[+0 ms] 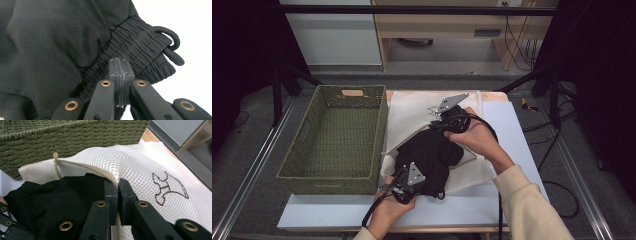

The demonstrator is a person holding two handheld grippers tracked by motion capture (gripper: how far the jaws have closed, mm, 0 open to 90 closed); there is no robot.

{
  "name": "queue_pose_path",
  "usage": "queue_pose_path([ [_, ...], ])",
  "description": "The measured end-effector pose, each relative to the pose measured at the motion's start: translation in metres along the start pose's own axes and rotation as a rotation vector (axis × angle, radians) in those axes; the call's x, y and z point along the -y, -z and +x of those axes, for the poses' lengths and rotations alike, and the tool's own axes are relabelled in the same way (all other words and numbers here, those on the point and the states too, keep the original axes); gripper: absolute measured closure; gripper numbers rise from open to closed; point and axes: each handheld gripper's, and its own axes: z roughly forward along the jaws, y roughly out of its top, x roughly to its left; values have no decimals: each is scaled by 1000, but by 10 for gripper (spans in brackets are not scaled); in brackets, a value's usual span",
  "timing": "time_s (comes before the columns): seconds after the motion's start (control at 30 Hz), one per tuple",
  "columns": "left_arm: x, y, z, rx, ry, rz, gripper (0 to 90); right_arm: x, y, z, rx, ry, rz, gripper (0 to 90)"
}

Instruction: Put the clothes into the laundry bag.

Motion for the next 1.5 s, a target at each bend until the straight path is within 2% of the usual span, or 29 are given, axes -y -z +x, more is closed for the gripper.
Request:
queue_pose_path([
  [0.4,5,4,-3,8,4,-1,899,0,-1,-1,-3,-2,1,868],
  [0.7,13,13,-6,5,-19,25,899,0,-2,-1,-4,-2,3,868],
  [0.77,14,12,-4,-2,-24,29,899,0,-2,-1,-5,0,3,868],
  [0.93,15,7,2,-8,1,30,899,0,-2,-1,-7,-3,6,868],
  [1.13,12,5,3,-19,-5,36,899,-1,-2,-1,-10,0,9,868],
  [1.5,9,1,5,-24,13,27,898,-1,-2,0,-17,4,19,869],
])
